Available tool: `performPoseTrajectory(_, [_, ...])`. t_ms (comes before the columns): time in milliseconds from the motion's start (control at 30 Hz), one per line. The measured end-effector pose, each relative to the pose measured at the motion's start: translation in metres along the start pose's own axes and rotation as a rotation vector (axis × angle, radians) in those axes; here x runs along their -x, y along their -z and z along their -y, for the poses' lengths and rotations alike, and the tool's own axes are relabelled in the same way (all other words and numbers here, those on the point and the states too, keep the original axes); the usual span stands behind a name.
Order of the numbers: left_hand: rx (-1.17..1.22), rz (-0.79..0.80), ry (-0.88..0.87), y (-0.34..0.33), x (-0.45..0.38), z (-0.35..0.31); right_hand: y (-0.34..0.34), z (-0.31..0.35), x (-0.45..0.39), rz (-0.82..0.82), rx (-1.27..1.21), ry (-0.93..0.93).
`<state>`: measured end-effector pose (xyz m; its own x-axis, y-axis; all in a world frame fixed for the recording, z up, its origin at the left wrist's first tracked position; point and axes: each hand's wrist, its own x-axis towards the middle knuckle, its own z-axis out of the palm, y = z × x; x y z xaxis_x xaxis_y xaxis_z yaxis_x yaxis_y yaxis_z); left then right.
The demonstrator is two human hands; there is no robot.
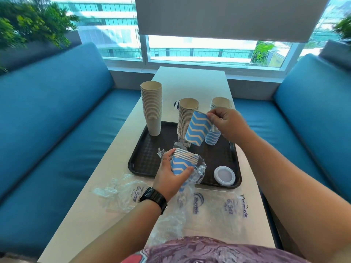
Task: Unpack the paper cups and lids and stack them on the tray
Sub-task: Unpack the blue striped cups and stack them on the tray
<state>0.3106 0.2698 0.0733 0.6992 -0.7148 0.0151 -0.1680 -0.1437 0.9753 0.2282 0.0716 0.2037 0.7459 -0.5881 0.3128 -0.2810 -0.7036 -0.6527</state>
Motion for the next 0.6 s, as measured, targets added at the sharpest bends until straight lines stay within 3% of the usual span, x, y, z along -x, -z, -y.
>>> performPoseTrajectory(367, [-0.002, -0.013, 0.02, -0.002, -0.007, 0.004, 0.059, -0.006, -0.082, -0.286, 0.362, 0.131])
performPoseTrajectory(600, [0.004, -0.019, 0.043, -0.002, -0.01, 0.007, 0.046, -0.029, -0.092, -0.203, 0.556, 0.063])
